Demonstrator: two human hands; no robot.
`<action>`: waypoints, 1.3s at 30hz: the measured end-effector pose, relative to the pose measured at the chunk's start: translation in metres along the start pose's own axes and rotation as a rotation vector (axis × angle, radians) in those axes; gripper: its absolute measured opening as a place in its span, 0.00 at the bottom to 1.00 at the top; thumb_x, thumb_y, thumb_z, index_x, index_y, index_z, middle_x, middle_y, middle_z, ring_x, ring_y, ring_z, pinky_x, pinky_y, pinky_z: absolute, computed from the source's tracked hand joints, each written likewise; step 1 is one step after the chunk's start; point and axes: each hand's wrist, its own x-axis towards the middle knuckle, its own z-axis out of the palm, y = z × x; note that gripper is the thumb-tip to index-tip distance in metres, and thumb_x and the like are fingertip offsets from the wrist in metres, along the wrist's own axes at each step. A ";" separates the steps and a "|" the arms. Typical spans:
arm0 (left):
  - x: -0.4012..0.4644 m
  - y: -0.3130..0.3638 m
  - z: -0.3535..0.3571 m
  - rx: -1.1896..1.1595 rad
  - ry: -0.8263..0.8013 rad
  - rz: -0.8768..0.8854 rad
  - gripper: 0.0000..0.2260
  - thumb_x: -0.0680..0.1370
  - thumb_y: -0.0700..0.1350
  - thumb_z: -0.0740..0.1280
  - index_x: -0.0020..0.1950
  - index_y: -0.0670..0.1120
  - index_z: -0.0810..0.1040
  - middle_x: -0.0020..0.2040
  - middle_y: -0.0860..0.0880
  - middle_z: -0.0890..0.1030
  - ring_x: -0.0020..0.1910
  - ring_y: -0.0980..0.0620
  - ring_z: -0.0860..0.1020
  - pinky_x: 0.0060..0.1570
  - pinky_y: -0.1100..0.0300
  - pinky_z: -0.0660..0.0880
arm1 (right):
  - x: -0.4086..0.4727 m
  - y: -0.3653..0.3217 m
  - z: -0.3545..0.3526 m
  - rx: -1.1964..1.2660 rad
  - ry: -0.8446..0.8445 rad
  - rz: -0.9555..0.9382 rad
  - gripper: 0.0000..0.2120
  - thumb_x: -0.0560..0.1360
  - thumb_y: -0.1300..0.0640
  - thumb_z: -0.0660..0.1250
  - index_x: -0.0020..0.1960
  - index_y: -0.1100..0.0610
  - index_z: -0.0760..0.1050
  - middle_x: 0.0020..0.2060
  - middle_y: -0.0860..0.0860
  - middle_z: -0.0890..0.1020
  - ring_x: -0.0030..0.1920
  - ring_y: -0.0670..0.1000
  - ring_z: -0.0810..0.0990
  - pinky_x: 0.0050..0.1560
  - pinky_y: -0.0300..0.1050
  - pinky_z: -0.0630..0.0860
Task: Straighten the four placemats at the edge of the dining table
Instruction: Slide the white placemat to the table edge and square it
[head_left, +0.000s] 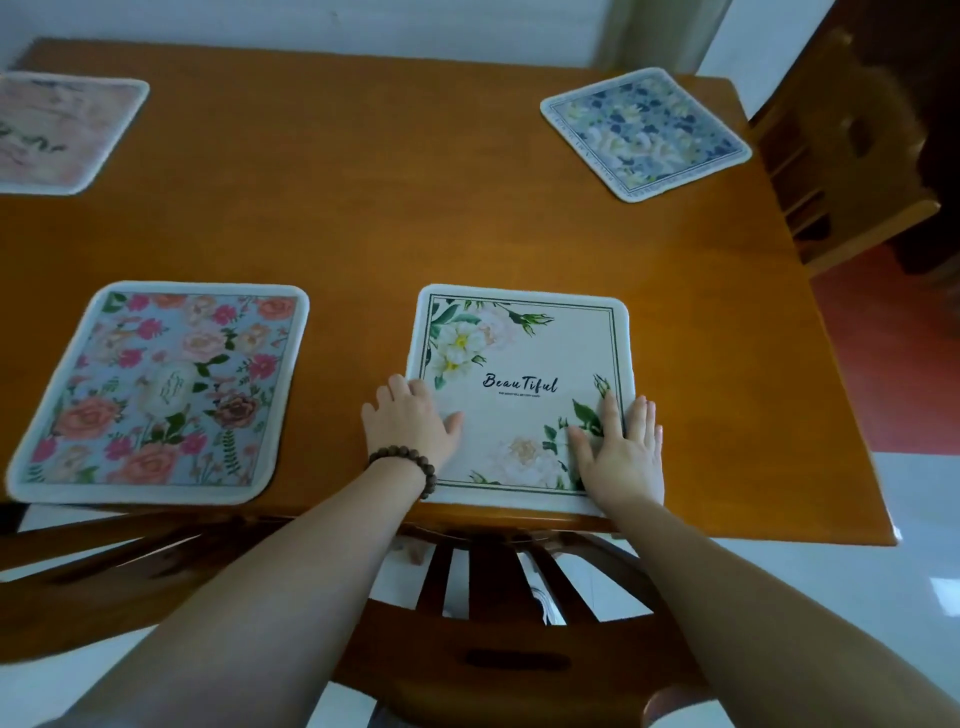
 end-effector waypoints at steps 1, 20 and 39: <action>-0.002 -0.001 0.002 -0.013 0.003 -0.003 0.27 0.75 0.64 0.56 0.63 0.44 0.69 0.57 0.44 0.71 0.55 0.44 0.70 0.49 0.50 0.67 | 0.005 0.001 -0.001 -0.010 -0.002 -0.014 0.35 0.77 0.34 0.46 0.78 0.51 0.46 0.77 0.60 0.44 0.76 0.56 0.38 0.74 0.51 0.37; -0.024 -0.022 0.032 -0.292 -0.113 0.042 0.35 0.75 0.66 0.55 0.78 0.56 0.47 0.79 0.46 0.44 0.76 0.46 0.40 0.72 0.43 0.40 | 0.004 0.002 -0.005 0.044 -0.023 -0.093 0.36 0.77 0.34 0.50 0.78 0.52 0.49 0.77 0.60 0.44 0.76 0.56 0.38 0.74 0.50 0.38; -0.060 -0.025 0.019 -0.031 -0.360 0.142 0.60 0.58 0.73 0.71 0.74 0.59 0.32 0.75 0.37 0.33 0.73 0.38 0.33 0.70 0.35 0.42 | -0.051 0.005 -0.008 -0.196 -0.256 -0.077 0.62 0.59 0.23 0.66 0.74 0.44 0.29 0.74 0.65 0.34 0.73 0.63 0.31 0.72 0.57 0.37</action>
